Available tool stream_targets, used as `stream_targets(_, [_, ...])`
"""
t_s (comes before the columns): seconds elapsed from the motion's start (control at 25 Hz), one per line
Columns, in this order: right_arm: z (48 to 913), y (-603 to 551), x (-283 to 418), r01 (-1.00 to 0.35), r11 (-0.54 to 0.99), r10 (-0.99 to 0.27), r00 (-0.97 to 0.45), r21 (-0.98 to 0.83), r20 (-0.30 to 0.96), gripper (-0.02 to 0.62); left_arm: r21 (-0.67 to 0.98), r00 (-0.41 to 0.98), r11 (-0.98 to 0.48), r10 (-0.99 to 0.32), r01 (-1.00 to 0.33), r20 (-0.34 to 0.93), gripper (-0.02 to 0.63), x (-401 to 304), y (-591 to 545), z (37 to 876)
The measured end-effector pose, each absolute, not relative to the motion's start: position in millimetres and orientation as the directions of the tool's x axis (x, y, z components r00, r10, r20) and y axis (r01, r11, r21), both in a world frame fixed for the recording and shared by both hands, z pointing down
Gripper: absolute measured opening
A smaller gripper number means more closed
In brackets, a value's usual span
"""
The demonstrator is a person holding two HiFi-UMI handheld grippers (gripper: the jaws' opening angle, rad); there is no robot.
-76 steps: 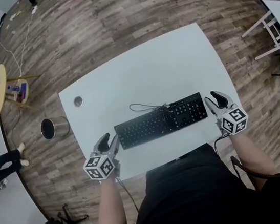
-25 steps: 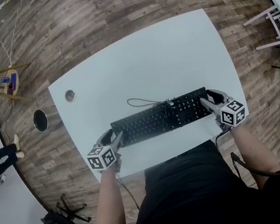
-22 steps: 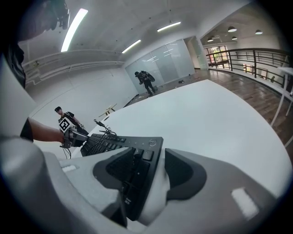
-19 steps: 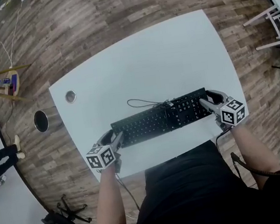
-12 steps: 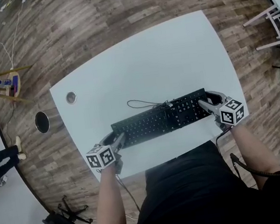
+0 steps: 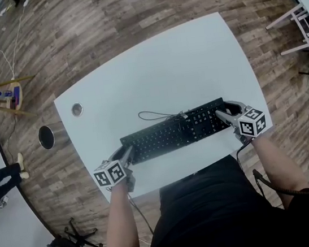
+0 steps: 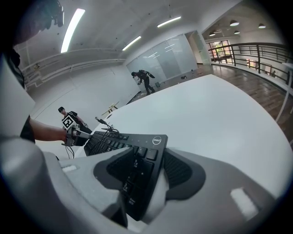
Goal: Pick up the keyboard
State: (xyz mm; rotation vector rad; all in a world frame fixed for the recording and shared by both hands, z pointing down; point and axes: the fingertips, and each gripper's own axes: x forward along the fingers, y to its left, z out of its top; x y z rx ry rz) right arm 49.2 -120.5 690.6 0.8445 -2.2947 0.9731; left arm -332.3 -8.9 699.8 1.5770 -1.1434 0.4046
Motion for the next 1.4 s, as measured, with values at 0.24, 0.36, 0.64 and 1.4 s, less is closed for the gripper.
stream_targets(0.24, [686.8,-118.0,51.3,-0.71,0.553,-0.361,-0.676,-0.436,0.642,0.201,0.55,0.474,0.035,-0.462,-0.835,0.749,0.164,-331.5,-12.3,691.1])
stream_targets(0.36, [683.0,-118.9,52.0,-0.707,0.557,-0.366,-0.68,-0.436,0.636,0.199,0.547,0.474,0.029,-0.463,-0.836,0.749,0.163,-330.2,-10.0,687.6])
stream_targets(0.64, [669.3,-123.7,56.3,-0.71,0.562,-0.406,-0.684,-0.424,0.606,0.181,0.534,0.471,0.002,-0.465,-0.846,0.749,0.158,-325.3,-8.4,677.7])
stream_targets(1.4, [618.9,-143.6,53.7,-0.703,0.608,-0.497,-0.7,-0.369,0.513,0.173,0.505,0.451,-0.061,-0.548,-0.861,0.704,0.156,-328.7,-28.5,631.8])
